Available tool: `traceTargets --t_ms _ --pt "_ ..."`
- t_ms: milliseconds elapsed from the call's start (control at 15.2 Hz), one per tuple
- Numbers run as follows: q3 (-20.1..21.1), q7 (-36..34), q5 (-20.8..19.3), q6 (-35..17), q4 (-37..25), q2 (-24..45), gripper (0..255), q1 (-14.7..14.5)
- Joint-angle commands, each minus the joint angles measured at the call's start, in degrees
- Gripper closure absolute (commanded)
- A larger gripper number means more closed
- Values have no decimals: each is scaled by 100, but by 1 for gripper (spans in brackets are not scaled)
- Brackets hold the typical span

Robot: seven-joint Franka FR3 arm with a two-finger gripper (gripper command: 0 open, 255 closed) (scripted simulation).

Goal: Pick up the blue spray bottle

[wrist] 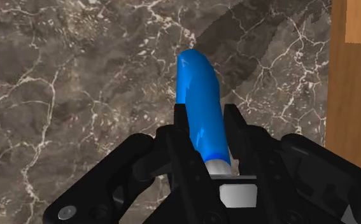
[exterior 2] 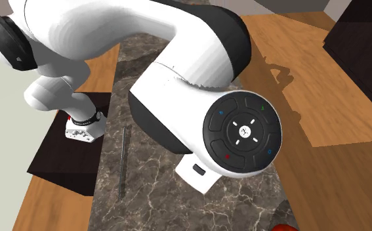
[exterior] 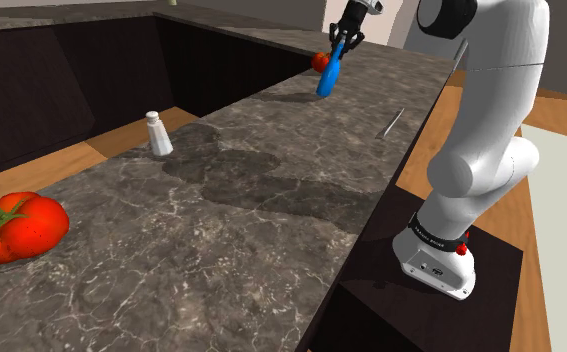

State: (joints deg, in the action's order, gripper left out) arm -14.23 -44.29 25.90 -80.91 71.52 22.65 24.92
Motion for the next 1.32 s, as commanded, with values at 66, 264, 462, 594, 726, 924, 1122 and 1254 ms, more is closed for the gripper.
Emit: traceTargets --t_ms 66,264,462,594,726,924,1122,1254 --pt "19 36 26 47 -180 837 255 62" --pt "105 -275 -6 180 -213 629 255 -107" --pt "127 -361 6 411 -496 663 255 -59" --pt "136 -420 21 572 -704 698 255 -27" --pt "143 -482 42 741 -930 744 255 6" --pt "155 -581 84 1010 -1311 838 255 62" --pt "178 -696 140 1304 -1761 971 255 136" --pt "201 -786 187 1521 -2115 1091 255 198"
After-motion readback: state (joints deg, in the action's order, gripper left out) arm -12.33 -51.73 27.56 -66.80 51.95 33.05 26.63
